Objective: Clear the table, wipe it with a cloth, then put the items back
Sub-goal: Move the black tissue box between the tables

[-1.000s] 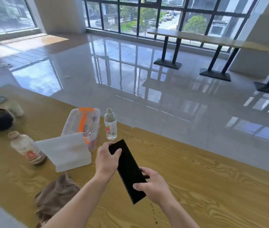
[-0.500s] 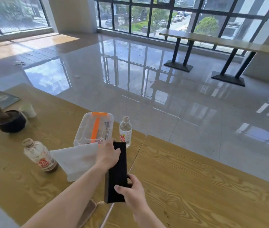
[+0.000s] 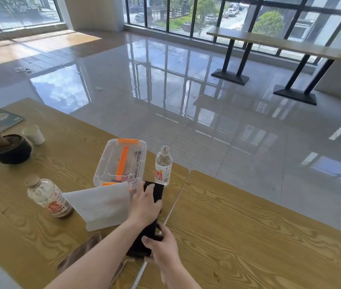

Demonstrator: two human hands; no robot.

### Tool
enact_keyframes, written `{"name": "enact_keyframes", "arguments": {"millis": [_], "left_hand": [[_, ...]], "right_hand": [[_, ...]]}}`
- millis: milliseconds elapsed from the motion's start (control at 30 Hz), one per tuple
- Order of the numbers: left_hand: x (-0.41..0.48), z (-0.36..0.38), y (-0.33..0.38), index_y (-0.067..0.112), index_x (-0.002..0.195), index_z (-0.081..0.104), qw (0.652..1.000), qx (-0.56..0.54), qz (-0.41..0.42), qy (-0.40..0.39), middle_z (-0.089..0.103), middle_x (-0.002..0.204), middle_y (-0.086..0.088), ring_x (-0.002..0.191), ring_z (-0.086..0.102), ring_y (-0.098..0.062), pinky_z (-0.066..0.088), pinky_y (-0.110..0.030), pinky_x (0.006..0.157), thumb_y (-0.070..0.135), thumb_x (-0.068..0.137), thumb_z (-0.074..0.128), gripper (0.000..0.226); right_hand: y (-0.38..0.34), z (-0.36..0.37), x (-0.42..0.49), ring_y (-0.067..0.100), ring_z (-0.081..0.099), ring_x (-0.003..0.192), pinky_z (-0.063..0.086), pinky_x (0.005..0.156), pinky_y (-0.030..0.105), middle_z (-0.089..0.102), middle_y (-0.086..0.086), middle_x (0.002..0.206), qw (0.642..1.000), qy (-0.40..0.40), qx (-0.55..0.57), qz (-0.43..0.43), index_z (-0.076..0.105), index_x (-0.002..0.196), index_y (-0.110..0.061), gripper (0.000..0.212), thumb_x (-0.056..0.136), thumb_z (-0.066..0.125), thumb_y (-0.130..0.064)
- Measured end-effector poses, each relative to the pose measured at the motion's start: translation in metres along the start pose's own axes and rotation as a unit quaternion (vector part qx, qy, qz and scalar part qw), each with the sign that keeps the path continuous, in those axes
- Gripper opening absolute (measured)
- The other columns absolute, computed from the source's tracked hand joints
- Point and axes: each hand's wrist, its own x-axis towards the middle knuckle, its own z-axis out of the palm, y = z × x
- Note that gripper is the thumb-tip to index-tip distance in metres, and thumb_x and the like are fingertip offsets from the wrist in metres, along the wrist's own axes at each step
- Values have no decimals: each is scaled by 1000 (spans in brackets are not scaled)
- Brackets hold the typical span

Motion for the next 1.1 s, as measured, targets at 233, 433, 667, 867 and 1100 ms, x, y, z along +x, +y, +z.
{"name": "enact_keyframes", "arguments": {"millis": [233,433,667,867,1100], "left_hand": [[-4,5,-8,18,150,37,1000,24,12,5,13,162,-10,143,24,-34,29,-45,117,32,94,58,61],[-12,4,-8,17,151,35,998,58,37,12,18,160,-12,147,17,-30,23,-42,119,25,95,52,58],[-21,2,-12,18,150,36,996,73,56,16,22,160,-13,149,13,-29,24,-42,120,27,97,51,56],[-31,-2,-12,17,150,37,996,67,61,19,23,160,-14,151,14,-27,25,-39,119,27,97,51,55],[-49,-8,-15,16,148,39,991,82,94,43,31,157,-15,148,24,-29,32,-40,117,25,96,53,54]], "right_hand": [[-4,0,5,20,68,105,59,87,48,65,-3,117,999,-28,-21,0,48,142,-23,65,86,72,-4],[-2,-1,11,18,71,103,59,88,43,68,-1,119,999,-42,-3,-21,58,134,-22,49,90,69,-6],[-2,-20,8,10,63,110,55,97,37,65,-10,119,982,11,-157,-106,55,138,-27,49,91,68,-25],[-20,-38,-3,7,57,116,49,102,30,60,-9,129,941,42,-281,-185,47,145,-26,53,94,64,-27],[-29,-46,-8,12,48,131,42,107,28,52,-4,142,885,74,-390,-242,42,148,-25,63,92,68,-33]]}}
